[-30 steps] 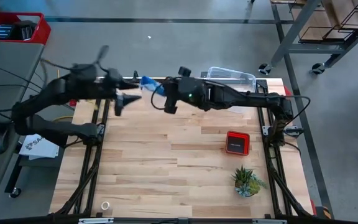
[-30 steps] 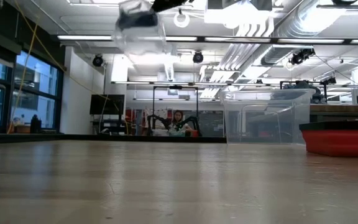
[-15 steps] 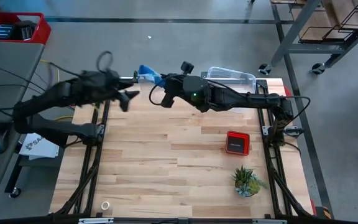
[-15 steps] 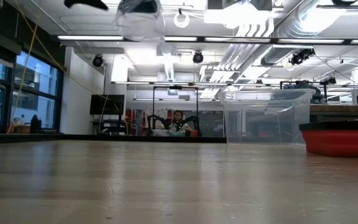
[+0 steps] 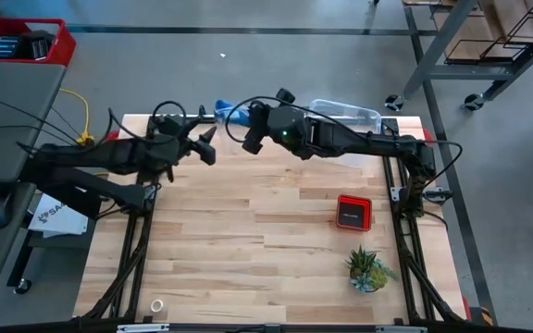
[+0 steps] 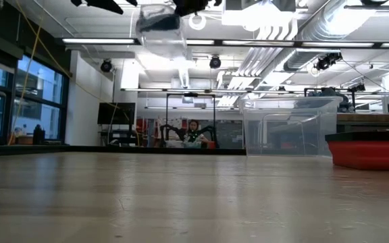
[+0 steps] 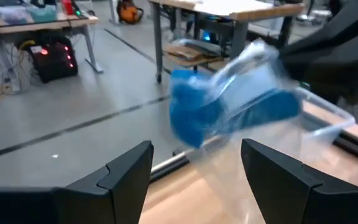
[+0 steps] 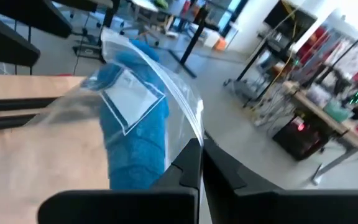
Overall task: Roll bandage
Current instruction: Put the rolled blue bandage into the transparent zip bag
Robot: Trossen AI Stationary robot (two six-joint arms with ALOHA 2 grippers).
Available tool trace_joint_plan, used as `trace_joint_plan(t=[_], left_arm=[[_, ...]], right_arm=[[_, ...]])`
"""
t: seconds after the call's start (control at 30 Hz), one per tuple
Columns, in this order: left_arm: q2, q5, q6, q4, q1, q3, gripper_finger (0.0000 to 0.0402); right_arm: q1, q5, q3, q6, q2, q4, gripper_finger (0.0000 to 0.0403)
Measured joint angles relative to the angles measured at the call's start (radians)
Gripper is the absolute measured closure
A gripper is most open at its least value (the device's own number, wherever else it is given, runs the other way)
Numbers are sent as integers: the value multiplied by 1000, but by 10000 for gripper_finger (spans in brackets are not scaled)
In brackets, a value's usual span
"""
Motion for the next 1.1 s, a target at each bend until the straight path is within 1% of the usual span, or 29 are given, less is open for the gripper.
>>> trace_joint_plan(t=[0.1,0.2,0.37,0.43,0.53,0.67,0.77,0.87,0.97,1.1], left_arm=[[37,-21,33,89,3,0,161],[84,-56,106,184,13,0,161],[151,-202,253,337,16,0,161],[171,-237,310,392,16,0,161],[190,-237,339,430,17,0,161],[189,-237,320,429,17,0,161],[190,-205,315,422,23,0,164],[189,-151,295,397,25,0,182],[184,-135,287,356,25,0,211],[173,-131,287,318,22,0,245]], right_arm=[[-3,-23,0,23,0,-19,403],[-1,-34,0,14,0,-15,403],[-1,-37,0,-3,0,-15,403],[-1,-37,0,-3,0,-14,403],[0,-54,0,-7,0,-16,403],[0,-64,0,-6,0,-17,403],[0,-133,0,-7,0,-17,403],[8,-152,0,-52,0,-17,403],[14,-152,0,-115,0,-9,403],[18,-153,0,-121,0,-5,403]])
